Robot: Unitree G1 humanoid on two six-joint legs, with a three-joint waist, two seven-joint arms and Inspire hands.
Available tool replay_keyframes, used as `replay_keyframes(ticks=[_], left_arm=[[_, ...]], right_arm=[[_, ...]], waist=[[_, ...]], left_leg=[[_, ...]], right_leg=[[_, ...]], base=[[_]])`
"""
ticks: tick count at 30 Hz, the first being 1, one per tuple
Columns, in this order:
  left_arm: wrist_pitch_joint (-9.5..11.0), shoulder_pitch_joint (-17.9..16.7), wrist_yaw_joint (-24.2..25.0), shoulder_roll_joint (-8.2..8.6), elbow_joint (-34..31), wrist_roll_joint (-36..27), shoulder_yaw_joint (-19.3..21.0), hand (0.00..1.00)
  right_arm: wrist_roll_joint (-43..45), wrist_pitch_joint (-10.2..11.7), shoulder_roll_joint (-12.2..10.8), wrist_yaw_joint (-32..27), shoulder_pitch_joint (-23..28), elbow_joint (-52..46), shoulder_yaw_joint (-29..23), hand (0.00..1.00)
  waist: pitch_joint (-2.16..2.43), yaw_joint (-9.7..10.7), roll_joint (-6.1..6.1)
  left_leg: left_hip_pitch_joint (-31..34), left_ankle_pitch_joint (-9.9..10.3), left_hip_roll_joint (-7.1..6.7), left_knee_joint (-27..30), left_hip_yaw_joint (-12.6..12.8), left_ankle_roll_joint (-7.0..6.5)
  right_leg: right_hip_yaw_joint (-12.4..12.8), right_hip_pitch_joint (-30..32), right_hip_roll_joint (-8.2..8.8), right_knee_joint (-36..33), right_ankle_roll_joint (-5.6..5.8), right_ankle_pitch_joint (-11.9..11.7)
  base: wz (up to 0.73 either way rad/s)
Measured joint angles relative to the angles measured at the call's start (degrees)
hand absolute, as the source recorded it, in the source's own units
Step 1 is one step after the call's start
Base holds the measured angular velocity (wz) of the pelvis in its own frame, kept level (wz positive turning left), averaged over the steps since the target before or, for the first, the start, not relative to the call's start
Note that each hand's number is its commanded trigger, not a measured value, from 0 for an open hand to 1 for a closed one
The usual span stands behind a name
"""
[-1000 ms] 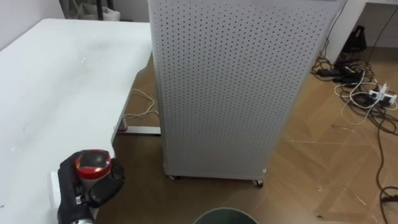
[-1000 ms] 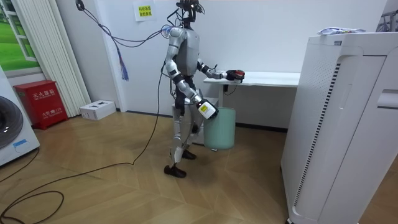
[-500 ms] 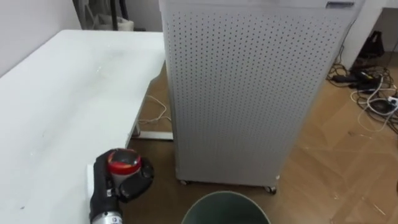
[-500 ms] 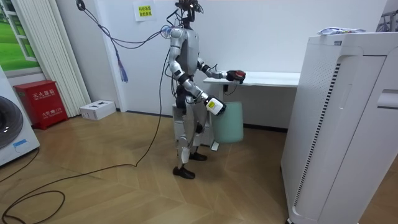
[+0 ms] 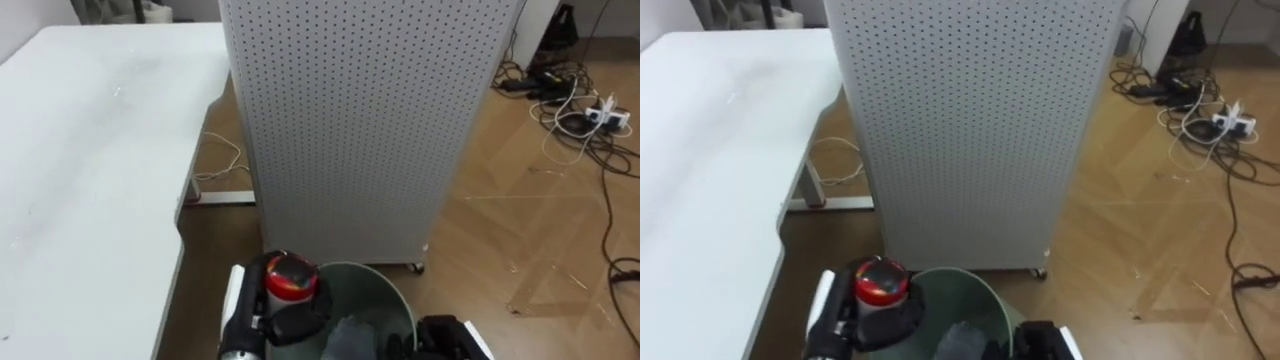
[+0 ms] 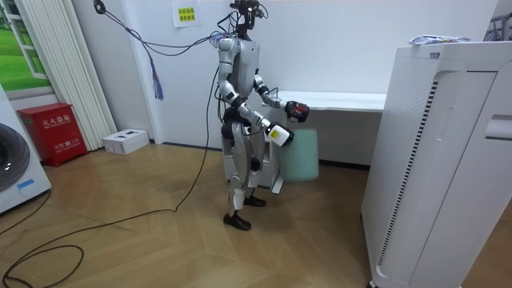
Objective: Pick garbage
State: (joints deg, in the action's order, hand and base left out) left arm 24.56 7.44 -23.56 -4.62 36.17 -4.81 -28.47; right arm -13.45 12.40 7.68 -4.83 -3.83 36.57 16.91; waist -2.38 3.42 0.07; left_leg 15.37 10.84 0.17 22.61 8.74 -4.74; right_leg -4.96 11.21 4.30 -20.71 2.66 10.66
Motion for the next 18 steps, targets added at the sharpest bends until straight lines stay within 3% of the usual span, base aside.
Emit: replay_keyframes(ticks=[3, 6, 7, 8, 9, 18], left_arm=[[-0.08, 2.25, 0.74, 1.74, 3.89, -0.01, -0.07, 1.0], [-0.08, 4.34, 0.87, 2.12, 6.01, 0.02, -1.48, 1.0], [-0.08, 4.88, 0.91, 2.38, 6.82, 0.01, -1.72, 0.95], [-0.08, 5.17, 1.03, 2.56, 7.39, 0.01, -1.73, 0.56], [-0.1, 5.7, 1.49, 2.79, 8.3, 0.01, -1.73, 0.0], [-0.12, 6.59, 1.64, 3.35, 11.22, 0.03, -1.51, 0.0]], right_arm=[[-0.01, 0.02, -0.66, -0.17, -2.04, 0.03, 0.66, 1.0], [-0.09, 0.04, -0.56, -0.12, -3.37, 0.03, 1.87, 1.0], [-0.06, 0.04, -0.61, -0.09, -3.69, 0.03, 2.15, 1.0], [-0.05, 0.04, -0.65, -0.09, -3.76, 0.03, 2.22, 1.0], [-0.05, 0.04, -0.66, -0.03, -3.81, 0.02, 2.28, 1.0], [0.67, -0.2, -0.52, 1.47, -4.25, -0.3, 4.31, 1.0]], waist=[[-0.43, 0.91, 0.53], [-0.47, 1.1, 0.56], [-0.49, 1.08, 0.55], [-0.49, 1.07, 0.54], [-0.51, 1.05, 0.5], [-0.58, 1.0, 0.38]], left_leg=[[0.4, 0.04, 0.04, -0.2, 0.18, 0.05], [1.08, 0.04, 0.16, -0.26, 0.45, 0.06], [1.23, 0.04, 0.2, -0.29, 0.74, 0.06], [1.26, 0.05, 0.21, -0.3, 0.82, 0.08], [1.29, 0.12, 0.25, -0.32, 0.95, 0.1], [2.83, 0.37, 0.49, -0.12, 2.45, 0.05]], right_leg=[[0.19, 0.69, -0.05, -0.07, 0.0, 0.0], [0.21, 1.61, -0.1, -0.18, -0.02, 0.01], [0.24, 1.93, -0.09, -0.22, -0.03, 0.0], [0.25, 2.01, -0.09, -0.23, -0.03, 0.0], [0.24, 2.2, -0.09, -0.39, -0.03, 0.0], [0.56, 5.01, 0.05, -1.54, -0.1, -0.04]], base=[[-0.05], [-0.08], [-0.08], [-0.08], [-0.1], [-0.1]])
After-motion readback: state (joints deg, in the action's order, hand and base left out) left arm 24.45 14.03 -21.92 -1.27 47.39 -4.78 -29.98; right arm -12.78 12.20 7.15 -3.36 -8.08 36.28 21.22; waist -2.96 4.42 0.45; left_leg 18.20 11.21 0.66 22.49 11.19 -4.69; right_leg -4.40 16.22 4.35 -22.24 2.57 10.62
